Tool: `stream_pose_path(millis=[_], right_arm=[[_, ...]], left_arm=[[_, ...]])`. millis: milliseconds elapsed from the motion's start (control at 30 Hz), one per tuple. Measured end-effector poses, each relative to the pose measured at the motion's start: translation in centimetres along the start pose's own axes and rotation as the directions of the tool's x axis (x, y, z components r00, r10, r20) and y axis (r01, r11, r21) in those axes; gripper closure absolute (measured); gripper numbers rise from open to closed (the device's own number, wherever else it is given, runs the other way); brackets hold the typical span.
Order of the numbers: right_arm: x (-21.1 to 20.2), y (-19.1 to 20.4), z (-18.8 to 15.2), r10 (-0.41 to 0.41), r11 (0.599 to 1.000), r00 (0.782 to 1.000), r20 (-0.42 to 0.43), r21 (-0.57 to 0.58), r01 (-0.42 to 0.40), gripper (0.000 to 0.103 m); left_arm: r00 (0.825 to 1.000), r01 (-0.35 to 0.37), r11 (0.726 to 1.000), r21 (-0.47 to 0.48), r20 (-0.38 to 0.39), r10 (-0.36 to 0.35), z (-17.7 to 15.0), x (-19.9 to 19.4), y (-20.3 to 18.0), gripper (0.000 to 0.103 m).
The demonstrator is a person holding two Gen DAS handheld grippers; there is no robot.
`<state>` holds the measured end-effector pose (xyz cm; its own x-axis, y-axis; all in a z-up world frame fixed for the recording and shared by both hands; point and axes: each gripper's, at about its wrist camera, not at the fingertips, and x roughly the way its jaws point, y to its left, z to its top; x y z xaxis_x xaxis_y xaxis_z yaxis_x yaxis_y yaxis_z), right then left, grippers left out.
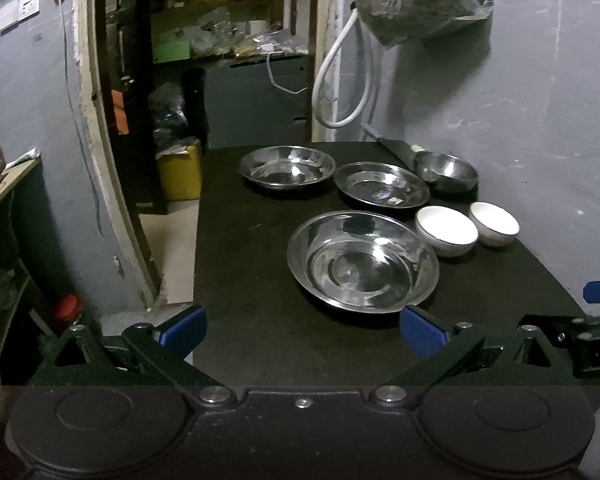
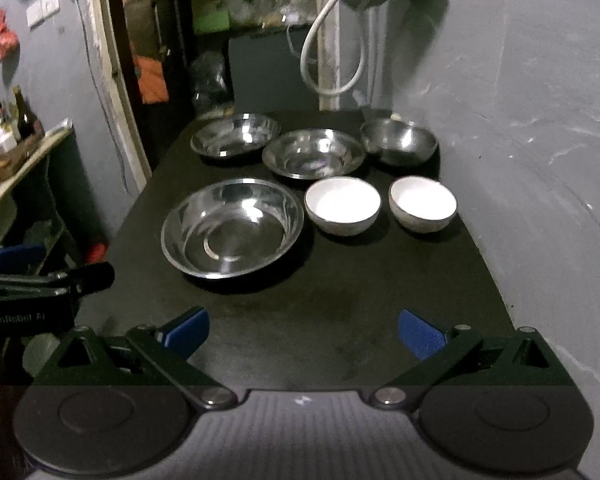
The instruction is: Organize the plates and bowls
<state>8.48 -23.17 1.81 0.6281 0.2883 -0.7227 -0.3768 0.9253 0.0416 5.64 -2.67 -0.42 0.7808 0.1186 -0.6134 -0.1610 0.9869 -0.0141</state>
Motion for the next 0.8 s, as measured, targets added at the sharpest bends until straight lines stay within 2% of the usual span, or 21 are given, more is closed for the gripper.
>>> stream_pose_path(millis=[167,400,567,800], right_arm=[[1.2,0.0,1.6,-0.017,1.000,0.995,-0.095,-0.015,0.016,0.000],[1.6,0.0,3.7,0.007,1.000,0.996,-0.094,-0.029,-0.010,0.000],[2.2,-0.1,5.2,0.040,0.999,0.996,-0.084,-0.003,-0.041,0.000],[3.2,0.5,6.9,0.085,0.996,0.995,-0.056,0.021,-0.084,0.000]], left_arm=[[0.999,-0.045,0.998,-0.035,-0.029,0.044,0.8,0.7,0.2,0.001],[0.990,-0.131,0.987,-0.091,-0.062,0.125,2.9,1.2,1.0,0.001],[0.984,-0.176,0.980,-0.097,-0.048,0.172,4.4,1.0,1.9,0.001],[0.984,-0.179,0.979,-0.095,-0.040,0.176,6.1,2.3,3.7,0.001]])
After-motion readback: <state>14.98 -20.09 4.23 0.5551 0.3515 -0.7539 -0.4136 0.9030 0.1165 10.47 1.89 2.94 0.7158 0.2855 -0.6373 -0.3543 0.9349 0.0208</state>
